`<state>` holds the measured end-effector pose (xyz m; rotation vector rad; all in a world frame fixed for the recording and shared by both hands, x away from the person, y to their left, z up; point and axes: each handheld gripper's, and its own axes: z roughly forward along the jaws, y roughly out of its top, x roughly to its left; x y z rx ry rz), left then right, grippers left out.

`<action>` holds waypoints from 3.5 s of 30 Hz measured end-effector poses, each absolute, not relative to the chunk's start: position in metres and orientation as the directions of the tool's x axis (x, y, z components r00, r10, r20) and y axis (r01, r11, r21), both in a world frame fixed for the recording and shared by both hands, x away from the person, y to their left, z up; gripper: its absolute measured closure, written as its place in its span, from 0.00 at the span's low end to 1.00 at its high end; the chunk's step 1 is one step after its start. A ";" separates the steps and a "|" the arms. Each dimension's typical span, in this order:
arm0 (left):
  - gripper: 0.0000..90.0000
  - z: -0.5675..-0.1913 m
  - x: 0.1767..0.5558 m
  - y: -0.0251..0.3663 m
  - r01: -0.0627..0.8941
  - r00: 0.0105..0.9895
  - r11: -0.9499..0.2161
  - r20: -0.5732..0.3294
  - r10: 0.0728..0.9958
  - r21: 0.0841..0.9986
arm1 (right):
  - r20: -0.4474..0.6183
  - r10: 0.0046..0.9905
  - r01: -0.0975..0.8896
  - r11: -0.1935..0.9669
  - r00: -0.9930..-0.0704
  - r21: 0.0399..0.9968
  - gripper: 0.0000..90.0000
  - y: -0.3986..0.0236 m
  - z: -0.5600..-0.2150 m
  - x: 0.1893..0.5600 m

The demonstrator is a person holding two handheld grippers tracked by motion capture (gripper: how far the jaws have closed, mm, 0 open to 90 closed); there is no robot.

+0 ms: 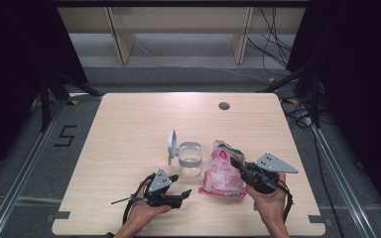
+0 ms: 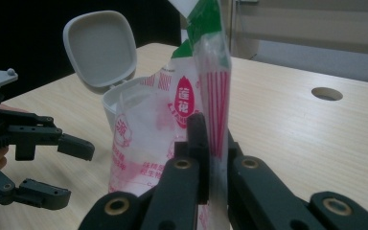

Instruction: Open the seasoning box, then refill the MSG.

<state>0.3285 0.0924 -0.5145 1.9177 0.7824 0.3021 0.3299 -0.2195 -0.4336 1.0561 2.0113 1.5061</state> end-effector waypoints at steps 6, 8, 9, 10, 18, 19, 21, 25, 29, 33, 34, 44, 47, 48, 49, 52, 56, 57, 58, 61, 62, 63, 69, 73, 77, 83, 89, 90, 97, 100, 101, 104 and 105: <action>0.33 -0.515 0.328 0.090 0.381 0.772 -0.301 -0.122 0.624 0.874 | 0.093 0.775 0.312 0.139 -0.626 0.940 1.00 -0.219 -0.429 0.328; 0.33 -0.515 0.327 0.088 0.383 0.772 -0.292 -0.129 0.622 0.876 | 0.086 0.777 0.308 0.143 -0.624 0.941 1.00 -0.218 -0.426 0.327; 0.33 -0.515 0.327 0.088 0.381 0.771 -0.289 -0.129 0.624 0.878 | 0.072 0.776 0.294 0.149 -0.626 0.944 1.00 -0.218 -0.426 0.328; 0.34 -0.514 0.328 0.090 0.370 0.777 -0.331 -0.094 0.622 0.868 | 0.059 0.770 0.282 0.160 -0.635 0.946 1.00 -0.218 -0.424 0.328; 0.34 -0.511 0.328 0.081 0.358 0.780 -0.347 -0.073 0.622 0.867 | 0.064 0.766 0.297 0.168 -0.639 0.940 1.00 -0.220 -0.417 0.326; 0.34 -0.511 0.328 0.080 0.363 0.778 -0.337 -0.084 0.623 0.869 | 0.058 0.763 0.285 0.169 -0.643 0.943 1.00 -0.220 -0.416 0.328; 0.34 -0.508 0.328 0.080 0.358 0.772 -0.330 -0.078 0.631 0.874 | 0.043 0.757 0.276 0.184 -0.652 0.943 1.00 -0.220 -0.412 0.329; 0.34 -0.508 0.329 0.076 0.364 0.773 -0.311 -0.098 0.626 0.878 | 0.005 0.760 0.259 0.215 -0.649 0.942 1.00 -0.221 -0.402 0.331; 0.35 -0.506 0.331 0.066 0.351 0.783 -0.318 -0.090 0.616 0.881 | -0.002 0.760 0.250 0.217 -0.650 0.944 1.00 -0.222 -0.394 0.334; 0.36 -0.506 0.332 0.047 0.324 0.797 -0.317 -0.077 0.599 0.891 | -0.019 0.767 0.256 0.237 -0.641 0.937 1.00 -0.224 -0.382 0.332; 0.36 -0.507 0.333 0.041 0.320 0.808 -0.327 -0.077 0.584 0.889 | -0.032 0.765 0.254 0.252 -0.643 0.934 1.00 -0.226 -0.378 0.332; 0.35 -0.505 0.334 0.009 0.301 0.818 -0.318 -0.072 0.571 0.899 | -0.032 0.751 0.226 0.239 -0.660 0.944 1.00 -0.226 -0.350 0.331; 0.35 -0.506 0.334 -0.002 0.300 0.821 -0.308 -0.080 0.565 0.903 | -0.061 0.754 0.202 0.252 -0.654 0.946 1.00 -0.224 -0.344 0.330; 0.36 -0.506 0.336 -0.005 0.296 0.822 -0.327 -0.065 0.566 0.898 | -0.057 0.748 0.210 0.257 -0.661 0.943 1.00 -0.224 -0.342 0.330; 0.36 -0.506 0.336 -0.008 0.305 0.817 -0.305 -0.084 0.570 0.902 | -0.045 0.744 0.209 0.245 -0.666 0.947 1.00 -0.223 -0.340 0.330; 0.37 -0.504 0.338 -0.016 0.303 0.804 -0.300 -0.074 0.591 0.905 | -0.046 0.736 0.208 0.250 -0.675 0.946 1.00 -0.221 -0.337 0.329; 0.46 -0.503 0.338 -0.026 0.278 0.806 -0.290 -0.058 0.590 0.916 | -0.056 0.729 0.201 0.261 -0.682 0.944 1.00 -0.218 -0.334 0.328; 0.51 -0.503 0.337 -0.028 0.280 0.798 -0.274 -0.064 0.599 0.920 | -0.043 0.728 0.212 0.256 -0.684 0.943 1.00 -0.216 -0.334 0.327; 0.57 -0.504 0.337 -0.029 0.281 0.789 -0.263 -0.066 0.611 0.923 | -0.062 0.731 0.194 0.261 -0.679 0.946 1.00 -0.215 -0.335 0.328; 0.75 -0.507 0.336 -0.031 0.281 0.769 -0.211 -0.088 0.633 0.936 | -0.076 0.724 0.195 0.282 -0.685 0.939 1.00 -0.211 -0.335 0.328; 0.76 -0.508 0.335 -0.032 0.284 0.763 -0.202 -0.093 0.640 0.937 | -0.090 0.722 0.193 0.300 -0.686 0.934 1.00 -0.210 -0.335 0.329; 0.76 -0.510 0.335 -0.034 0.292 0.757 -0.180 -0.112 0.644 0.939 | -0.072 0.725 0.208 0.290 -0.685 0.934 1.00 -0.209 -0.336 0.331; 0.79 -0.511 0.333 -0.037 0.320 0.736 -0.101 -0.180 0.653 0.942 | -0.050 0.729 0.215 0.266 -0.683 0.940 1.00 -0.208 -0.336 0.344; 0.80 -0.510 0.330 -0.038 0.334 0.715 -0.075 -0.201 0.670 0.939 | -0.005 0.729 0.246 0.237 -0.684 0.940 1.00 -0.203 -0.334 0.348; 0.80 -0.511 0.332 -0.041 0.346 0.711 -0.037 -0.236 0.662 0.937 | -0.006 0.720 0.234 0.233 -0.694 0.944 1.00 -0.198 -0.333 0.354; 0.81 -0.513 0.335 -0.045 0.350 0.707 -0.015 -0.254 0.660 0.937 | -0.015 0.714 0.240 0.255 -0.700 0.937 1.00 -0.187 -0.333 0.367; 0.81 -0.514 0.339 -0.042 0.350 0.707 0.015 -0.274 0.652 0.937 | -0.062 0.700 0.219 0.305 -0.712 0.927 1.00 -0.174 -0.332 0.375; 0.81 -0.514 0.339 -0.042 0.350 0.704 0.022 -0.278 0.654 0.937 | -0.047 0.703 0.235 0.299 -0.710 0.925 1.00 -0.171 -0.331 0.375; 0.82 -0.515 0.345 -0.043 0.342 0.710 0.060 -0.300 0.637 0.938 | -0.054 0.700 0.239 0.314 -0.712 0.919 1.00 -0.153 -0.333 0.384; 0.82 -0.516 0.346 -0.042 0.341 0.709 0.065 -0.302 0.637 0.938 | -0.064 0.695 0.238 0.329 -0.716 0.914 1.00 -0.148 -0.335 0.386; 0.82 -0.516 0.346 -0.042 0.338 0.711 0.062 -0.298 0.637 0.939 | -0.068 0.689 0.232 0.334 -0.721 0.914 1.00 -0.147 -0.336 0.387; 0.82 -0.516 0.346 -0.042 0.333 0.709 0.066 -0.296 0.641 0.941 | -0.068 0.688 0.233 0.335 -0.723 0.913 1.00 -0.145 -0.336 0.388; 0.82 -0.516 0.346 -0.042 0.333 0.709 0.065 -0.295 0.641 0.941 | -0.071 0.693 0.228 0.331 -0.718 0.916 1.00 -0.144 -0.337 0.389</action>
